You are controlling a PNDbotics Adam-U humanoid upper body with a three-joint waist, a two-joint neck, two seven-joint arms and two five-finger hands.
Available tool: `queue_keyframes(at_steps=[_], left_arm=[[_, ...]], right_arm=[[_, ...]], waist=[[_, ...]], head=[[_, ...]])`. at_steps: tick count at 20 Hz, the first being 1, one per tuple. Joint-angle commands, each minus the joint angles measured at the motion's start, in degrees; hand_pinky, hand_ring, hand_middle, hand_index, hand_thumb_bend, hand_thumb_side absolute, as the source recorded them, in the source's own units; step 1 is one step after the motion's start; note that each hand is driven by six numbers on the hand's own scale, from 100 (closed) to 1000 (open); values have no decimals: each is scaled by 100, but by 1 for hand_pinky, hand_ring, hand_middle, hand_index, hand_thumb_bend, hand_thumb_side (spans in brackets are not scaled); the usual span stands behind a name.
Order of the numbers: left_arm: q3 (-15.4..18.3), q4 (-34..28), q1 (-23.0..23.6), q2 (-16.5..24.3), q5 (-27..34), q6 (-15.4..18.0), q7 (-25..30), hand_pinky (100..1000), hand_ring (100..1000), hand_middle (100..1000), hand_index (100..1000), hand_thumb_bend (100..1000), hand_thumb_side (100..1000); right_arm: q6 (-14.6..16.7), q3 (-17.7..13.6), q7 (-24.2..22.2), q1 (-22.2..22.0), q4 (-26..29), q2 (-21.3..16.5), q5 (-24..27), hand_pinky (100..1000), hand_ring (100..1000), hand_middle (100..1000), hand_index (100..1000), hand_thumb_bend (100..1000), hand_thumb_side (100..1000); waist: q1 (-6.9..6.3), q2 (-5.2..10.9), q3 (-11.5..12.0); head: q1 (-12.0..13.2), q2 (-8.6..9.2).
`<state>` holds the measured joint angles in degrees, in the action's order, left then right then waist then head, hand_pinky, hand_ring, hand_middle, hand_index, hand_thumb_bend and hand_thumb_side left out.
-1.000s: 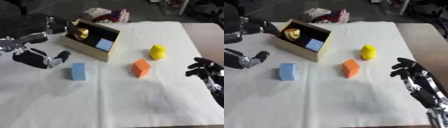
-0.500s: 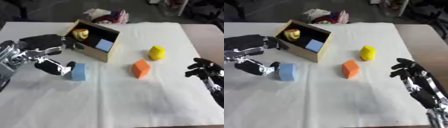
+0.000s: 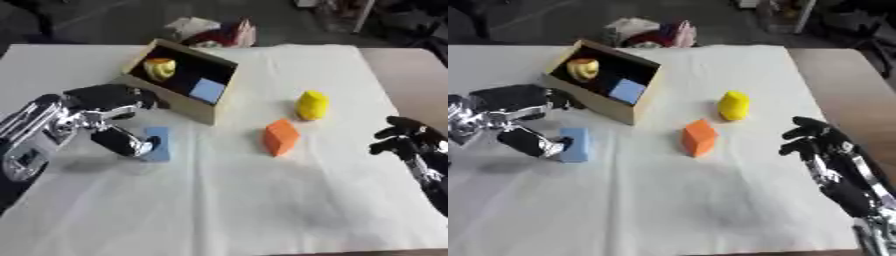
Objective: Pick up objects on the table and place them in the box.
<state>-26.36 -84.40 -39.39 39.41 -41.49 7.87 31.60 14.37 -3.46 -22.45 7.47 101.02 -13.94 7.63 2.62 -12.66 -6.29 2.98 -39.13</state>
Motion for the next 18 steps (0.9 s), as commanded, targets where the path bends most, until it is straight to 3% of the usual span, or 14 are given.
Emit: queue_keyframes(at_steps=[1, 4, 7, 11, 12, 14, 18], left_arm=[[34, 103, -103, 25, -216, 118, 3, 832, 829, 837, 957, 340, 523], [45, 289, -102, -54, -349, 129, -101, 822, 818, 823, 949, 333, 471], [26, 456, -93, -134, -377, 113, -262, 790, 775, 769, 912, 294, 341], [-20, 477, -78, -140, -199, 142, -269, 733, 666, 621, 826, 158, 319], [-4, 397, -77, -109, -129, 137, -267, 721, 630, 581, 800, 107, 306], [75, 139, -80, -16, 169, 59, -265, 695, 581, 516, 756, 100, 283], [359, -481, -239, 253, 843, -321, -319, 675, 557, 492, 740, 100, 266]], right_arm=[[5, -21, -17, 20, 74, -111, 9, 742, 604, 665, 861, 100, 470], [4, -20, -19, 16, 73, -107, 11, 742, 604, 665, 861, 100, 470], [5, -22, -18, 14, 72, -103, 11, 742, 604, 666, 861, 100, 470], [6, -23, -20, 14, 69, -100, 8, 742, 604, 666, 861, 100, 470], [6, -26, -18, 11, 68, -101, 6, 742, 603, 666, 861, 100, 470], [6, -34, -9, 6, 67, -107, 3, 742, 603, 666, 861, 100, 470], [3, -31, -10, -3, 67, -119, -5, 743, 604, 666, 861, 100, 470]], waist=[[-5, 88, -2], [1, 89, -2], [7, 89, -3], [8, 86, -14], [6, 85, -16], [0, 85, -14], [-23, 98, -2]], head=[[10, 53], [15, 53], [15, 56], [22, 57], [21, 54], [15, 49], [10, 39]])
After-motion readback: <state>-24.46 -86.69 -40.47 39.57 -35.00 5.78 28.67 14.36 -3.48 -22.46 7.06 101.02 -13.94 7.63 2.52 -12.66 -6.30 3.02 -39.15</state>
